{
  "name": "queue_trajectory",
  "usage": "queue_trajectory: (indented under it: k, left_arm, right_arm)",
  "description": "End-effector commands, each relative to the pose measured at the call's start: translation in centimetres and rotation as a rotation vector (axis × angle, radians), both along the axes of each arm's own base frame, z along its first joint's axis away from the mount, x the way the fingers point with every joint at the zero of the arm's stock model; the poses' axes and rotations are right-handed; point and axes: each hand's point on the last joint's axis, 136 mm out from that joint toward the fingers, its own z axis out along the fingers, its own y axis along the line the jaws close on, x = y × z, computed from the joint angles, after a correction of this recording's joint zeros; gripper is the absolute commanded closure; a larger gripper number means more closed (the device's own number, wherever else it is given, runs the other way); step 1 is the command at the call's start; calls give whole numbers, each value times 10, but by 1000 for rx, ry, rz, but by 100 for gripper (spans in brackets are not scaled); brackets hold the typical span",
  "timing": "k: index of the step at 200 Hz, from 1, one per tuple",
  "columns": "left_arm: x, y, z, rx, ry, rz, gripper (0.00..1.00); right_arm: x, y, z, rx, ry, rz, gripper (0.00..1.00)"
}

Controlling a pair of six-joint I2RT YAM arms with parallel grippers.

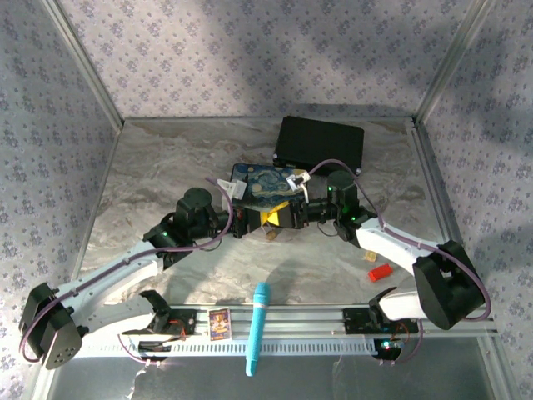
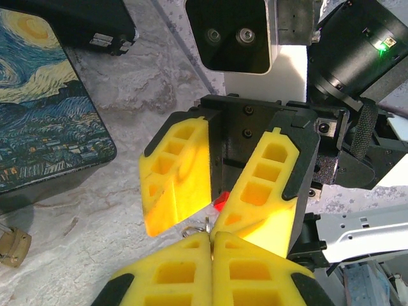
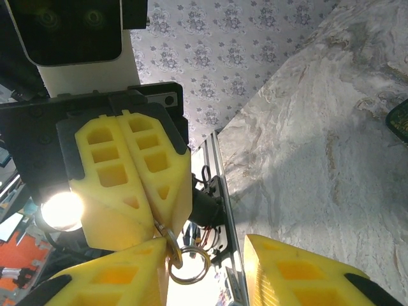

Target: Unlock the padlock with the key

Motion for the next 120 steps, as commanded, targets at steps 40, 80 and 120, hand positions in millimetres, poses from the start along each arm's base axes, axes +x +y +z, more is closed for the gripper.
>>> queue_trajectory:
  k: [40, 80, 120]
  left_arm:
    - [-8, -5, 20, -92, 7, -42, 100]
    - [-6, -6, 17, -90, 13, -38, 100]
    - [-8, -9, 16, -102, 25, -61, 100]
  right_arm:
    - [0, -6, 13, 36, -48, -10, 92]
    - [-8, -2, 10, 33, -38, 30, 87]
    - [-12, 1, 13, 41, -49, 54, 86]
